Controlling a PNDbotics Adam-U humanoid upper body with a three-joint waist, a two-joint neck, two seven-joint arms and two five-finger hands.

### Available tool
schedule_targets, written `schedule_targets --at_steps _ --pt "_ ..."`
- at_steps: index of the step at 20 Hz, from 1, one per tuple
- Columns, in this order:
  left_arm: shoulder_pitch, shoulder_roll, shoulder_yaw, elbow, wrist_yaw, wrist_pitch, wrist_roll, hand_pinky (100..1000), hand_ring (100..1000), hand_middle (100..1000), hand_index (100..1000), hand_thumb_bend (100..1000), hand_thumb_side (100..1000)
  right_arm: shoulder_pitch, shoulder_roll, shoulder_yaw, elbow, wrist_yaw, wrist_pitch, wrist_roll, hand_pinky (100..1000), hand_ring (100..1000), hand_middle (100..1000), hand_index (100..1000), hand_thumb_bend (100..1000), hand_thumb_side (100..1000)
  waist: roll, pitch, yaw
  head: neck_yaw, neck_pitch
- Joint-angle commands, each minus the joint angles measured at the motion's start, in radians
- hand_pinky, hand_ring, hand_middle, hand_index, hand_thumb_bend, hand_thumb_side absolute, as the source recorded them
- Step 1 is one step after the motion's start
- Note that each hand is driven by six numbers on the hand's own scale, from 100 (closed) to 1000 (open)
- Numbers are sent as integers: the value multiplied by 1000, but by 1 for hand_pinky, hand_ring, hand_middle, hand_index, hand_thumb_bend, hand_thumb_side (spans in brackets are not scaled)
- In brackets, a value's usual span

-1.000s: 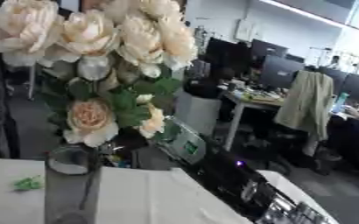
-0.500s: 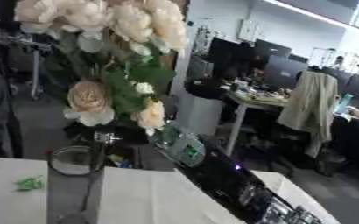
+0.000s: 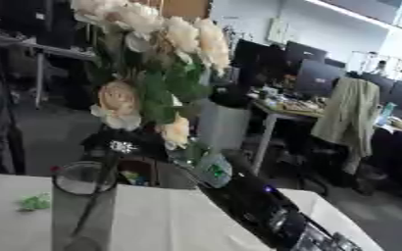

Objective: Arrange flowers into the vase.

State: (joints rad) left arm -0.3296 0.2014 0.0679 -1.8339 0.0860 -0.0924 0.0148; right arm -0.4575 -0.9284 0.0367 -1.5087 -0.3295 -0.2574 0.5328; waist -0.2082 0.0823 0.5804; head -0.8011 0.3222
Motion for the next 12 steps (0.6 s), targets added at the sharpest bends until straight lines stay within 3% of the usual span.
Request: schedule_targets --at_steps 1,12 --pt "-14 8 -1 -10 2 -1 -2 731 641 619 711 970 852 -7 -44 -21 2 -8 5 -1 1000 1000 928 856 100 924 14 -14 -3 3 -10" --pt "-13 9 0 -8 2 -1 -5 731 641 619 711 971 852 2 -37 -24 31 -13 24 1 1000 1000 922 850 100 933 14 -12 -11 6 -8"
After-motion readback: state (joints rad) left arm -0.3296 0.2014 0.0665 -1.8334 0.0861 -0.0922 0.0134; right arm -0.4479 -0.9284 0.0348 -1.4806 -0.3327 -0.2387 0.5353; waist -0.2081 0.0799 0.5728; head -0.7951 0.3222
